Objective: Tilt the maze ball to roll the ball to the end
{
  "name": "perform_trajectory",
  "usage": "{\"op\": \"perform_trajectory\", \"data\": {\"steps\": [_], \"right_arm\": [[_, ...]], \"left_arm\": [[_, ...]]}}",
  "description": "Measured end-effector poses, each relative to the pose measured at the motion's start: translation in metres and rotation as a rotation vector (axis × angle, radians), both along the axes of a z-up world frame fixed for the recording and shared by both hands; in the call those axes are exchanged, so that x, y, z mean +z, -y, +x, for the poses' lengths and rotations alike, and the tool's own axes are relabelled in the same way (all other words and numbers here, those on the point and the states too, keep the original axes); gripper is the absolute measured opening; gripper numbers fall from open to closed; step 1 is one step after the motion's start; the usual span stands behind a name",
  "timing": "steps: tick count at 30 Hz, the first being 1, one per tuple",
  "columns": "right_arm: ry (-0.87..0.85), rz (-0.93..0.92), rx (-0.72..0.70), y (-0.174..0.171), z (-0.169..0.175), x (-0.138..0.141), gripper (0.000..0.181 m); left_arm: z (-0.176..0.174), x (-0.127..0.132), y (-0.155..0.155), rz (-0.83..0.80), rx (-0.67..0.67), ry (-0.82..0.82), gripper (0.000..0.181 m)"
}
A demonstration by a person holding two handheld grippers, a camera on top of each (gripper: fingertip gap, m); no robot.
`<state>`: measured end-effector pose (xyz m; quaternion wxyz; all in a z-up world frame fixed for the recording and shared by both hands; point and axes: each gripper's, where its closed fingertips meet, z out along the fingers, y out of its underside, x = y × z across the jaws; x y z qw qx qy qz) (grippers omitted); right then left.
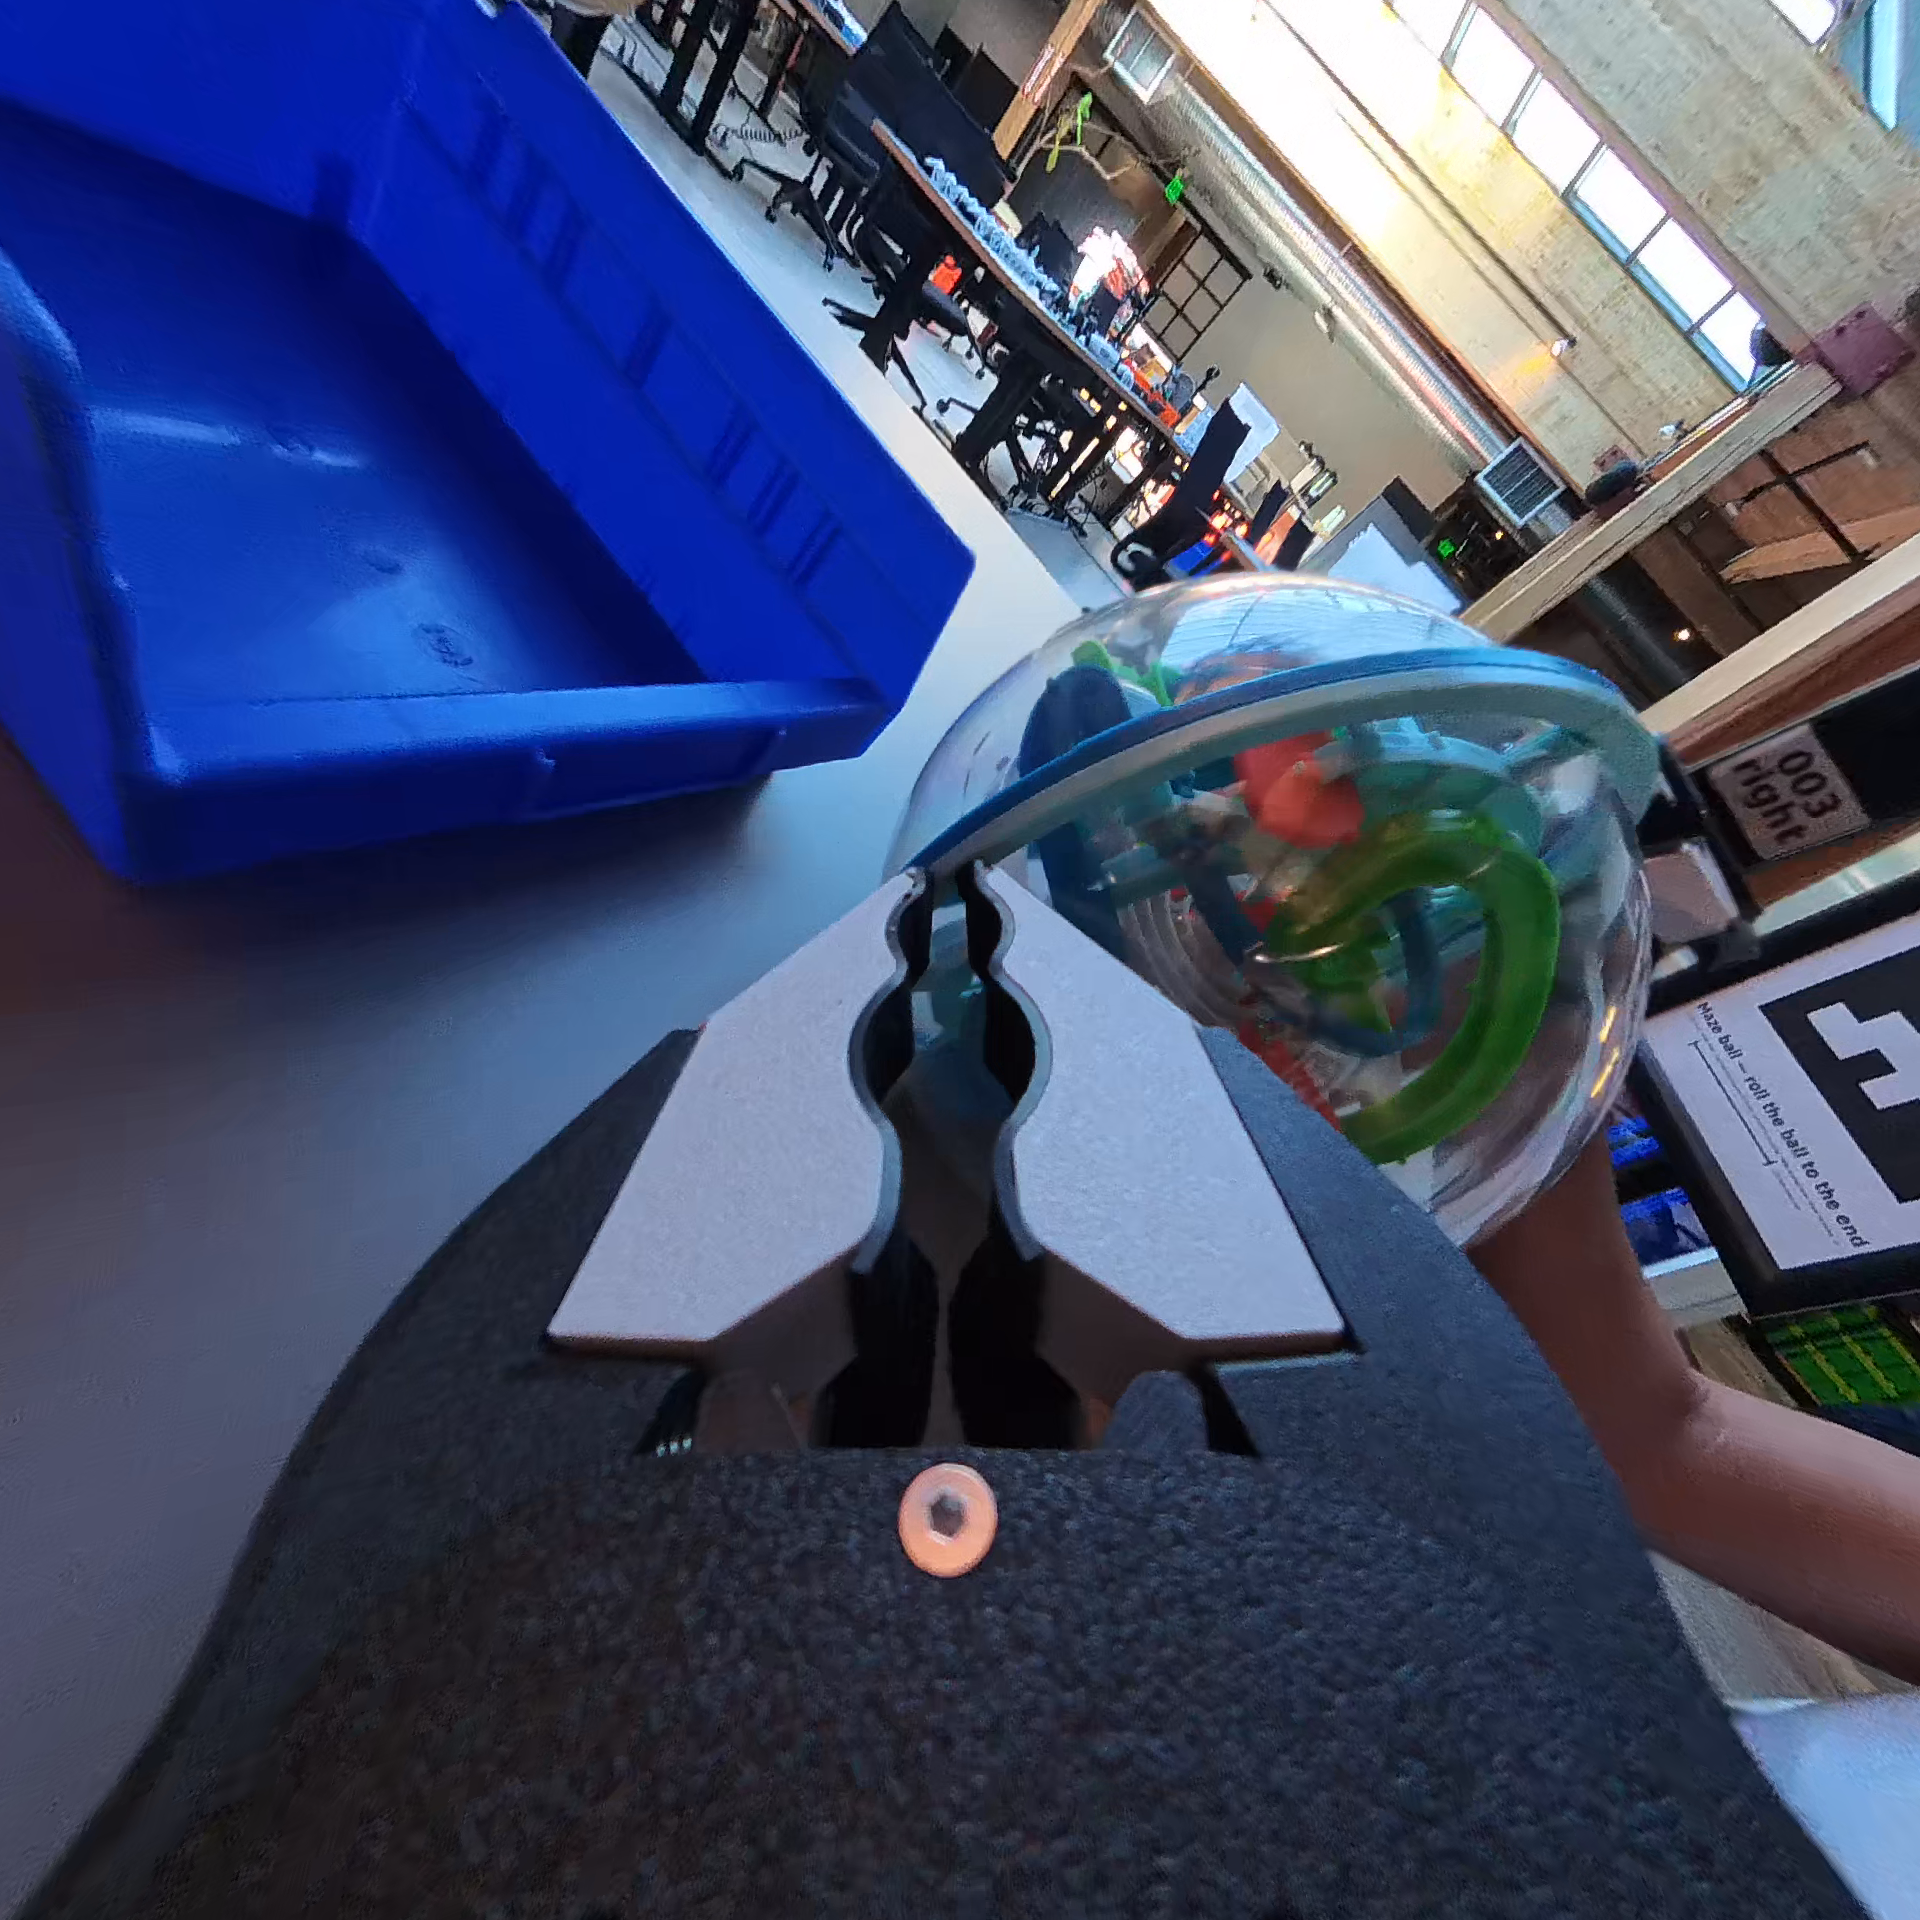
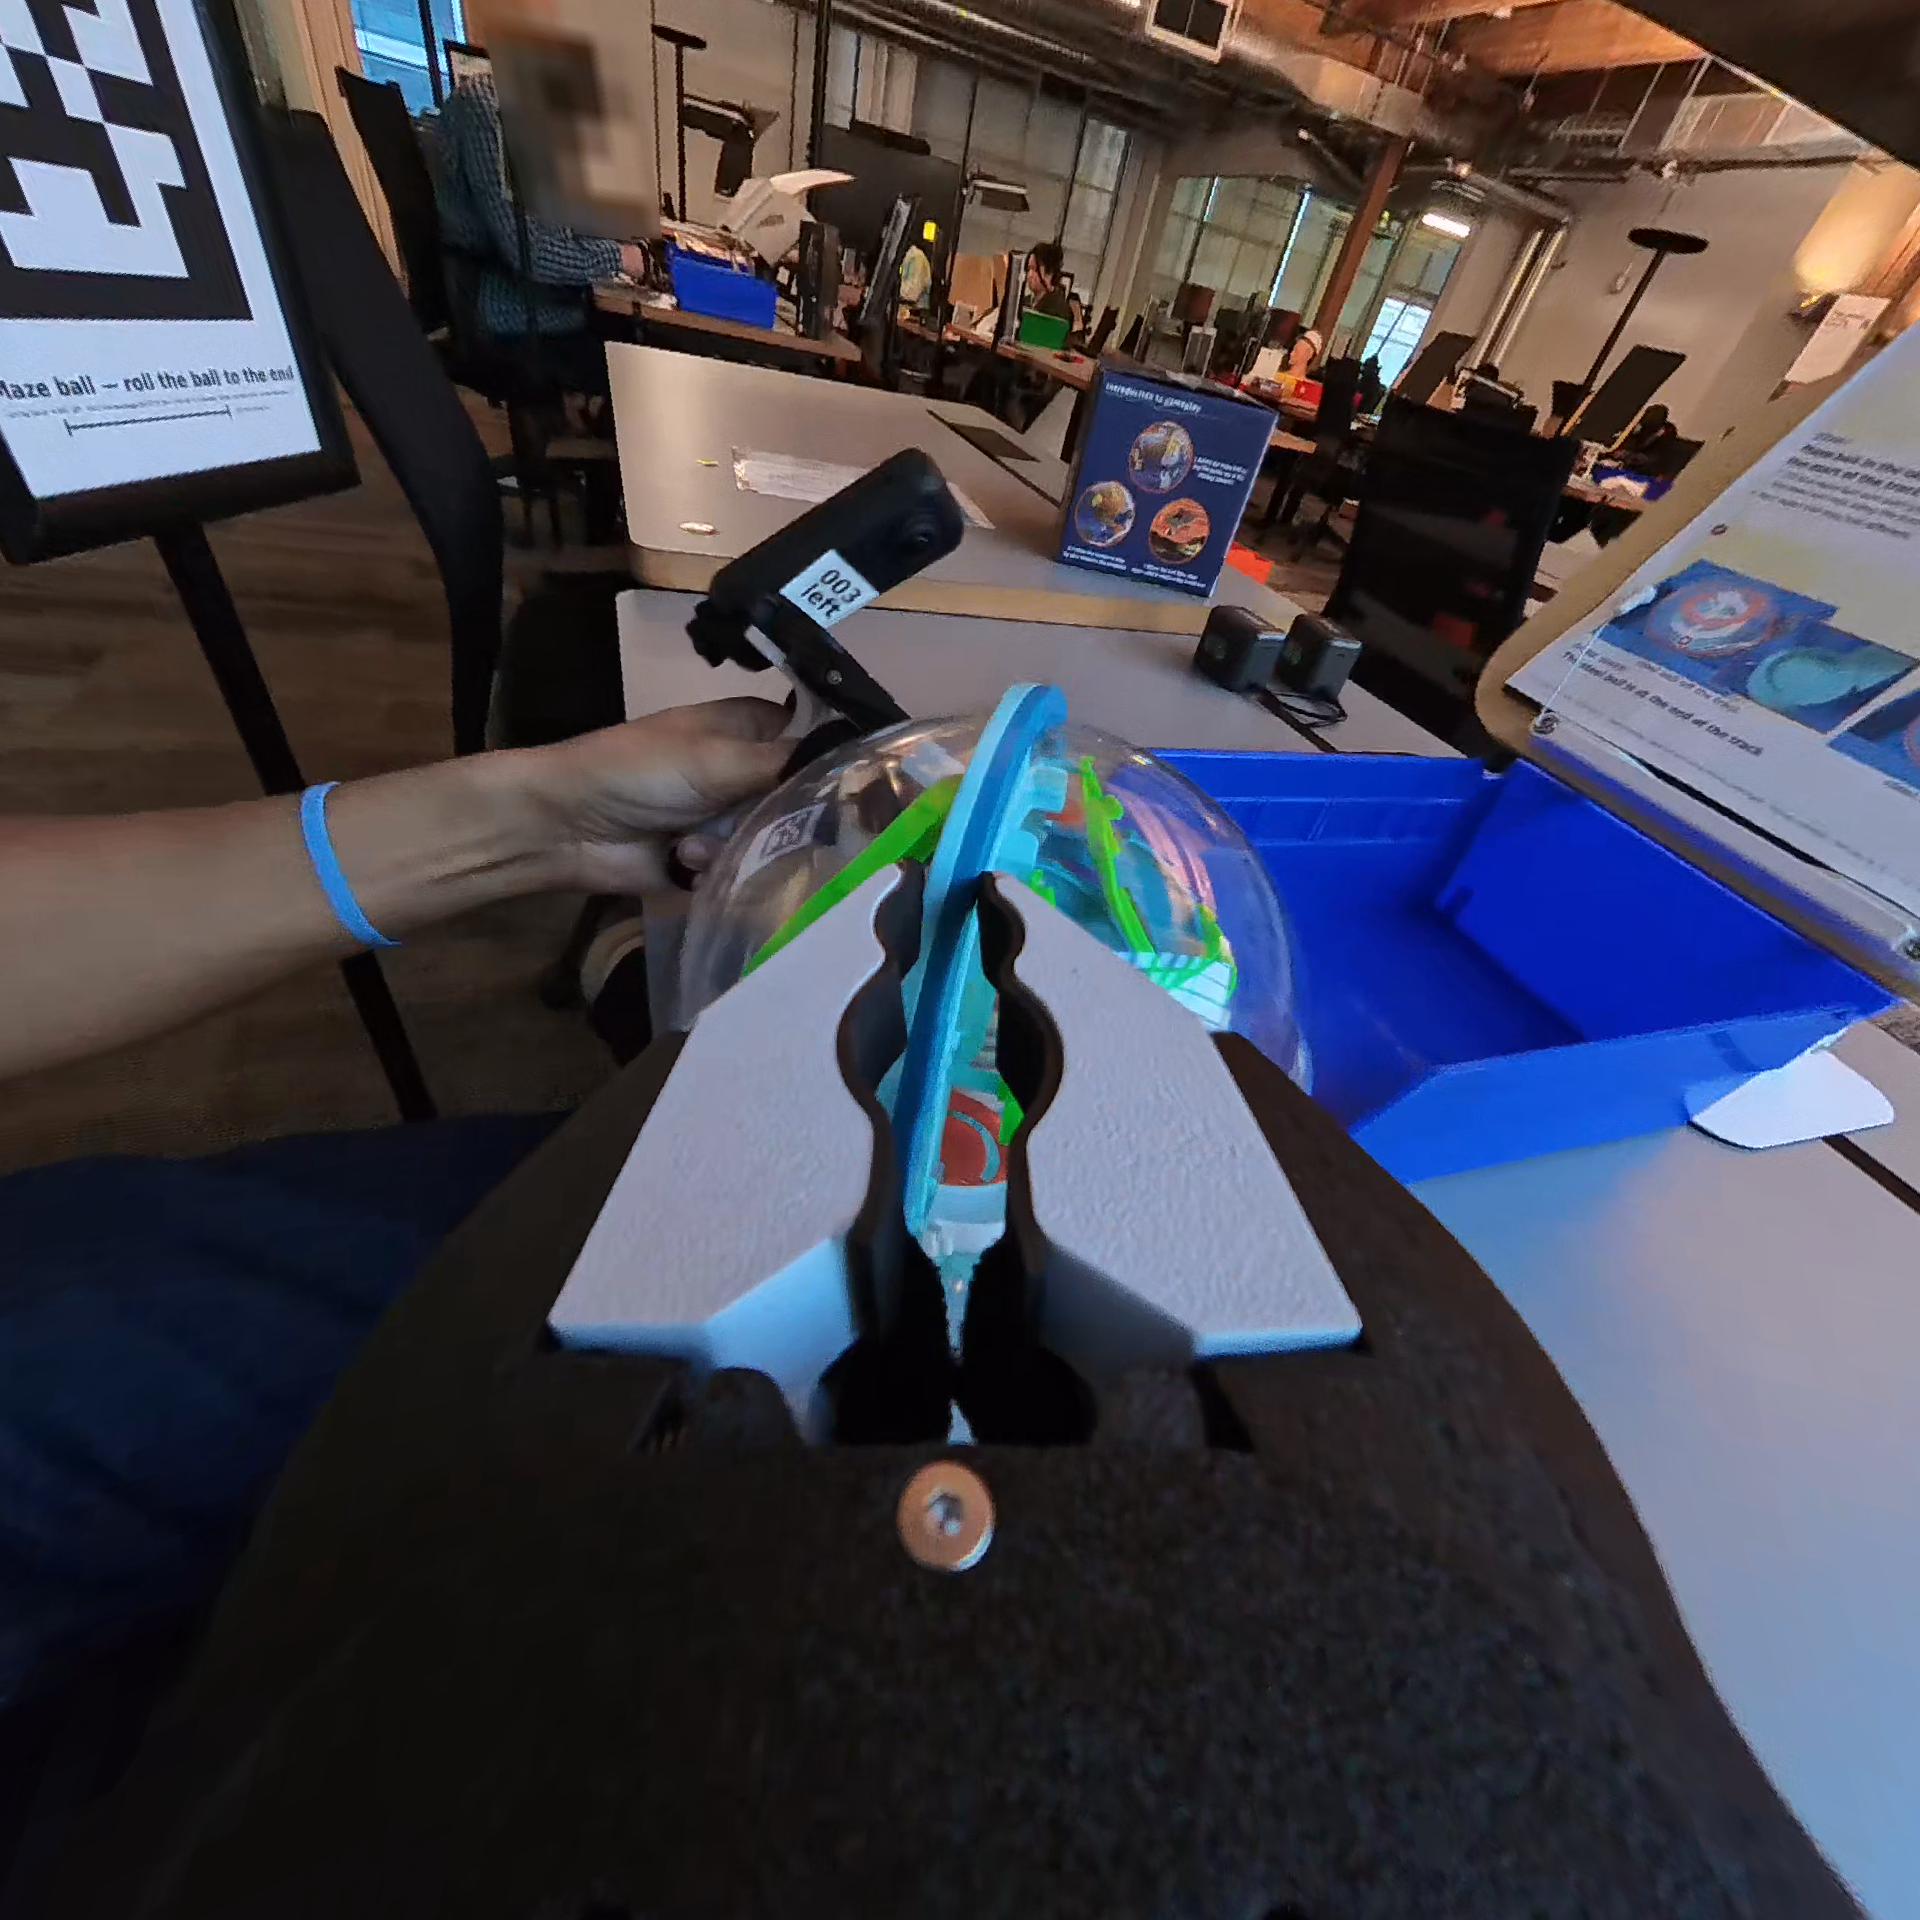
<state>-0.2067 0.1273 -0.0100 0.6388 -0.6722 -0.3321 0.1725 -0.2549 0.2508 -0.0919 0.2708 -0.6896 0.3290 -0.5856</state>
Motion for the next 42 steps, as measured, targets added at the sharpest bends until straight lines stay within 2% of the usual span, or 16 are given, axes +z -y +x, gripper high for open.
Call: {"op": "perform_trajectory", "data": {"steps": [1, 3, 7, 11, 13, 16, 19, 23, 24, 26, 28, 31, 36, 38, 40, 42], "right_arm": [[0.01, -0.008, -0.004, -0.001, -0.004, 0.0, 0.009], [0.037, -0.014, -0.045, -0.006, -0.012, 0.001, 0.009], [0.104, -0.023, -0.135, -0.017, -0.039, 0.001, 0.01], [0.12, -0.064, -0.186, -0.022, -0.064, -0.002, 0.013], [0.121, -0.065, -0.212, -0.022, -0.065, 0.0, 0.012], [0.037, 0.002, -0.213, -0.013, -0.045, 0.024, 0.014], [-0.151, -0.03, -0.238, -0.007, 0.009, 0.046, 0.021], [-0.303, -0.14, -0.251, -0.014, 0.072, 0.019, 0.031], [-0.346, -0.169, -0.227, -0.018, 0.074, 0.009, 0.046], [-0.414, -0.231, -0.147, -0.028, 0.064, -0.011, 0.074], [-0.434, -0.264, -0.092, -0.037, 0.049, -0.028, 0.082], [-0.494, -0.285, 0.026, -0.039, 0.022, -0.034, 0.097], [-0.441, -0.324, 0.007, -0.04, 0.01, -0.048, 0.118], [-0.453, -0.345, 0.022, -0.039, 0.006, -0.049, 0.12], [-0.482, -0.364, 0.017, -0.04, 0.006, -0.05, 0.118], [-0.482, -0.387, 0.038, -0.038, 0.002, -0.052, 0.119]], "left_arm": [[-0.004, -0.001, -0.001, 0.008, -0.005, -0.022, 0.004], [-0.024, 0.001, -0.007, 0.013, 0.062, -0.051, 0.029], [-0.076, 0.041, 0.022, 0.104, 0.254, 0.137, 0.057], [-0.052, 0.019, 0.081, 0.227, 0.177, -0.039, 0.119], [-0.042, 0.01, 0.091, 0.268, 0.171, -0.114, 0.138], [-0.038, 0.005, 0.085, 0.313, 0.166, -0.172, 0.127], [-0.041, 0.005, 0.078, 0.32, 0.075, -0.177, 0.123], [-0.054, 0.004, 0.068, 0.427, -0.197, -0.184, 0.104], [-0.057, 0.004, 0.061, 0.42, -0.245, -0.191, 0.098], [-0.063, 0.003, 0.037, 0.403, -0.254, -0.249, 0.096], [-0.069, 0.008, 0.019, 0.371, -0.211, -0.282, 0.094], [-0.072, 0.026, 0.031, 0.351, -0.172, -0.178, 0.095], [-0.061, 0.024, 0.056, 0.35, -0.096, -0.075, 0.15], [-0.05, 0.018, 0.059, 0.292, -0.136, -0.104, 0.157], [-0.042, 0.01, 0.054, 0.252, -0.15, -0.161, 0.155], [-0.037, -0.002, 0.052, 0.207, -0.197, -0.226, 0.128]]}}
